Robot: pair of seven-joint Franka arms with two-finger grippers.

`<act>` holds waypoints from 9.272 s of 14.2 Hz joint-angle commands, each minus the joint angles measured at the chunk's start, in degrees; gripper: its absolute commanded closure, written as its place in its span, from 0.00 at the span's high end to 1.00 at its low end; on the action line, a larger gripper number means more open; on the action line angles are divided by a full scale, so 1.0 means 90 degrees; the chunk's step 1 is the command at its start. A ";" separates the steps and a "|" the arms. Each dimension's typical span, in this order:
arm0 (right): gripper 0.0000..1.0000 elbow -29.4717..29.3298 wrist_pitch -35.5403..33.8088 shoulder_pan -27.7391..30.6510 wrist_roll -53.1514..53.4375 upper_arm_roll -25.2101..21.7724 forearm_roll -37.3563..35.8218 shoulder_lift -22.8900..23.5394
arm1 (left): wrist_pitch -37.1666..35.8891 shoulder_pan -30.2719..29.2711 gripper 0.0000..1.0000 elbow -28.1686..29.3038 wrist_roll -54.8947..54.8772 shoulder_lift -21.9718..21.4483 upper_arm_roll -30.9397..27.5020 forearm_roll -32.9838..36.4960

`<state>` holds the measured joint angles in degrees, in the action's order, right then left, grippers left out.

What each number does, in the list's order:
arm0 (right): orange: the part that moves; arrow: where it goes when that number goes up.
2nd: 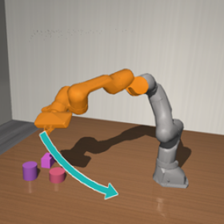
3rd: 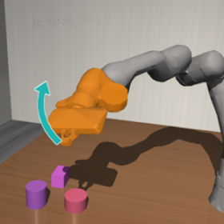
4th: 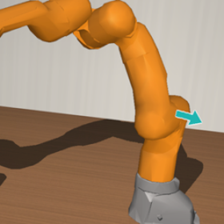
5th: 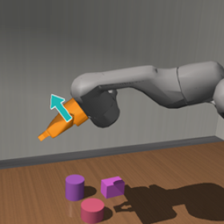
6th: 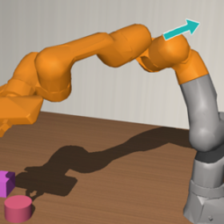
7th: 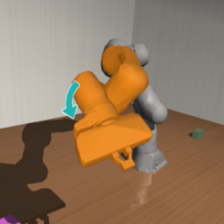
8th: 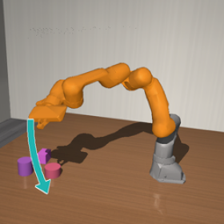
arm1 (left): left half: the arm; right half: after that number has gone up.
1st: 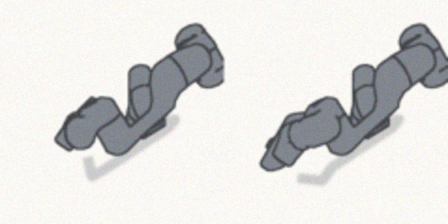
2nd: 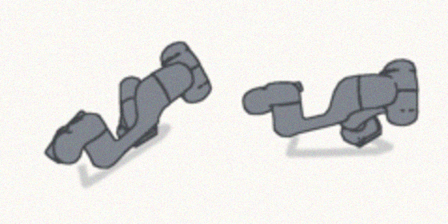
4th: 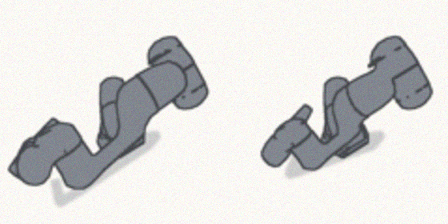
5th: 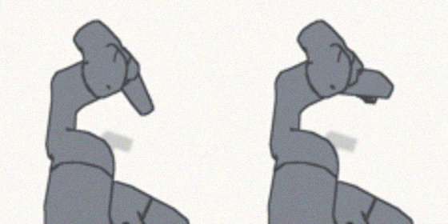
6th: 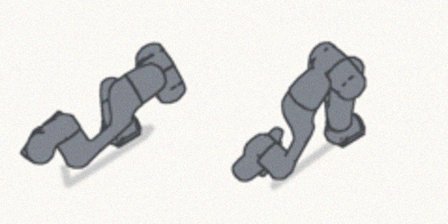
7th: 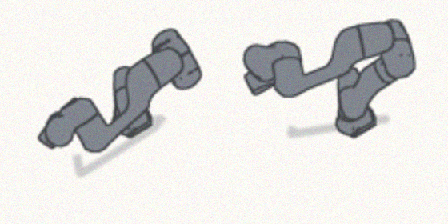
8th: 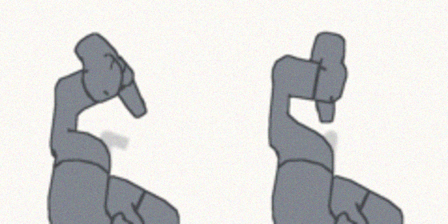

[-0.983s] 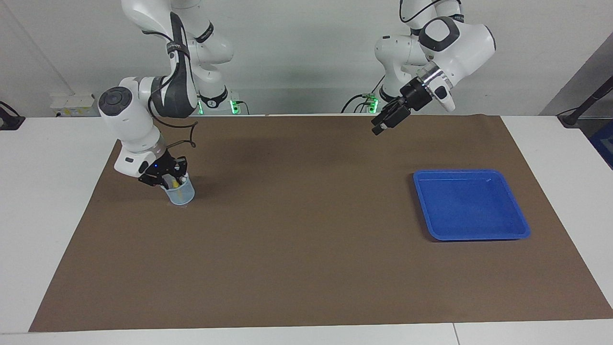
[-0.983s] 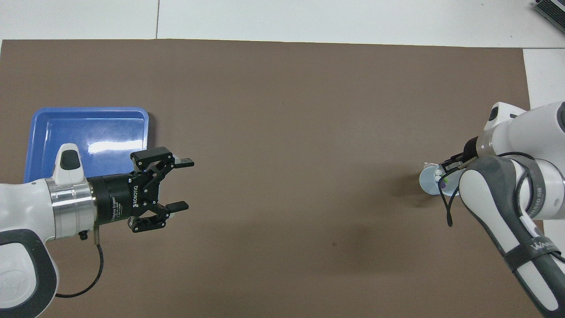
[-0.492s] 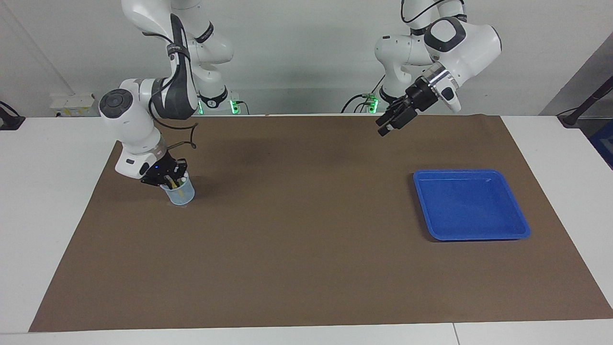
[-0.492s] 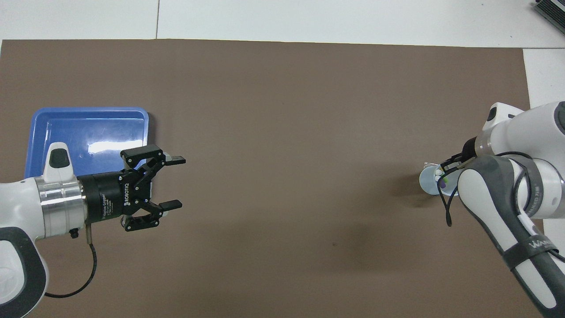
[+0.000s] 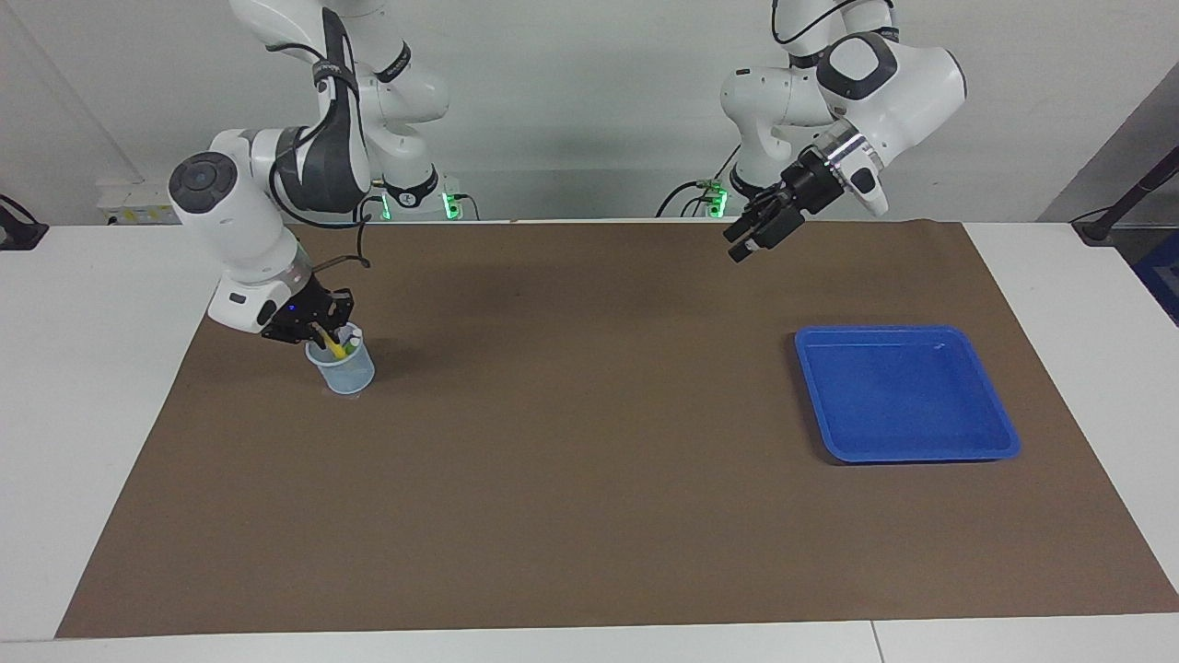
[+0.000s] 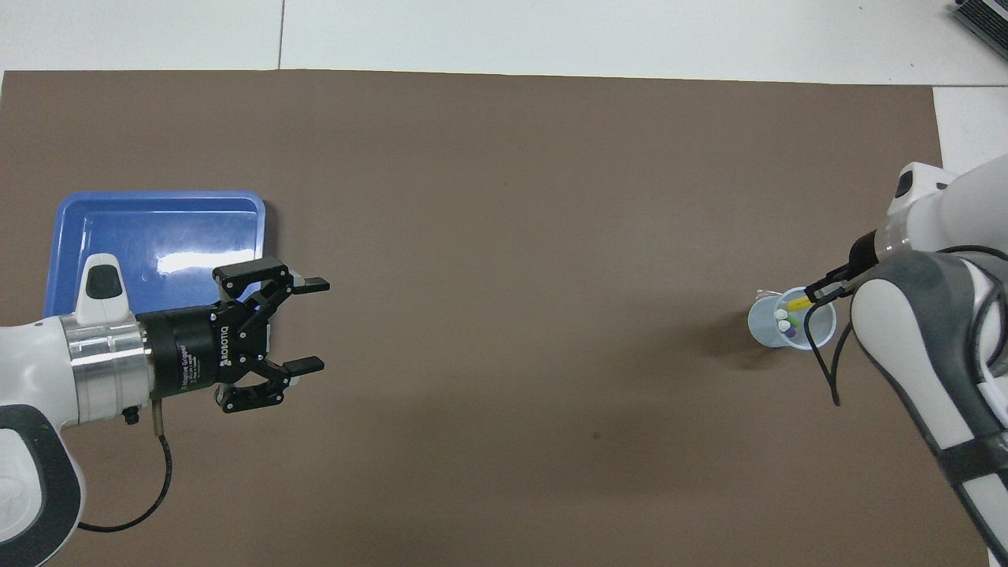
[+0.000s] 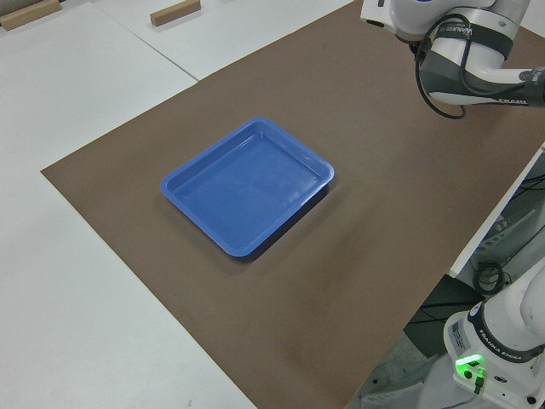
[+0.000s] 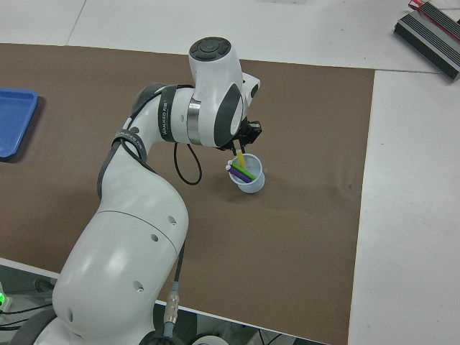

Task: Right arm passes pens to left for tray arrangement
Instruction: 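Grasp the yellow pen in the cup with the right gripper and lift, then carry the yellow pen toward the left gripper while the left gripper approaches, then close the left gripper on the yellow pen held by the right gripper, then open the right gripper and withdraw while the left gripper carries the pen, then lower the yellow pen into the blue tray and open the left gripper, then grasp the purple pen in the cup with the right gripper and lift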

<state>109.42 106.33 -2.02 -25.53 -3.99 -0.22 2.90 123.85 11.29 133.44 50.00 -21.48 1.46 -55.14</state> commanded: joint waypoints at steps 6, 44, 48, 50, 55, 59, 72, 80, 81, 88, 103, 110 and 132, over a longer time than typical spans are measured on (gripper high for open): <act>0.00 -0.1796 -0.1971 0.0000 -0.0026 0.0598 0.0219 -0.0146 | -0.0011 -0.0073 1.00 -0.0022 0.0518 -0.0094 0.0024 -0.0085; 0.00 -0.0713 0.2101 -0.1055 0.6518 0.2533 0.3364 -0.0107 | 0.3699 0.2729 0.94 -0.0549 0.3243 0.1282 0.0092 -0.1667; 0.00 -0.0722 0.2121 -0.1045 0.6518 0.2533 0.3364 -0.0107 | 0.3739 0.2739 0.91 -0.0550 0.3243 0.1331 0.0092 -0.1667; 0.00 -0.0722 0.2121 -0.1045 0.6518 0.2533 0.3364 -0.0098 | 0.3730 0.2739 0.83 -0.0550 0.3243 0.1332 0.0092 -0.1667; 0.00 -0.0732 0.2140 -0.1055 0.6518 0.2533 0.3364 -0.0097 | 0.3632 0.2720 0.65 -0.0579 0.3234 0.1332 0.0082 -0.1647; 0.00 -0.0732 0.2131 -0.1045 0.6518 0.2533 0.3364 -0.0097 | 0.3583 0.2720 0.06 -0.0579 0.3175 0.1322 0.0082 -0.1647; 1.00 -0.0732 0.2043 -0.0861 0.6305 0.2504 0.3335 -0.0107 | 0.3281 0.2730 0.00 -0.0540 0.2700 0.1253 0.0082 -0.1598; 1.00 -0.0654 0.0005 0.0389 0.4197 0.2494 0.1707 -0.0292 | -0.0025 0.1580 0.00 -0.1143 0.0474 0.1243 0.0043 0.1718; 1.00 -0.0519 -0.0172 0.0545 0.3846 0.2494 0.1462 -0.0370 | -0.0465 0.1394 0.00 -0.1300 0.0025 0.1282 0.0033 0.1886; 1.00 0.0907 0.0109 0.1502 0.0731 0.2494 0.0152 -0.0898 | -0.2119 0.0386 0.00 -0.1575 -0.2965 0.1283 0.0014 0.4023; 0.77 0.1504 0.1252 0.2304 0.1254 0.2513 -0.0425 -0.0078 | -0.1468 -0.0825 0.00 -0.1936 -0.5253 0.2375 0.0014 0.6302; 0.44 0.1436 0.1135 0.2324 0.1548 0.2513 -0.0347 -0.0049 | -0.0588 -0.1010 0.00 -0.2024 -0.5253 0.3156 0.0014 0.6527; 0.00 -0.1504 -0.2518 0.1796 0.1322 0.2669 0.0498 -0.0321 | 0.0829 -0.1235 0.60 -0.2190 -0.5780 0.4486 0.0033 0.6830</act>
<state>96.67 84.47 13.83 -13.96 19.49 -0.26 0.58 129.87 0.28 113.39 -2.03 18.36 1.44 5.85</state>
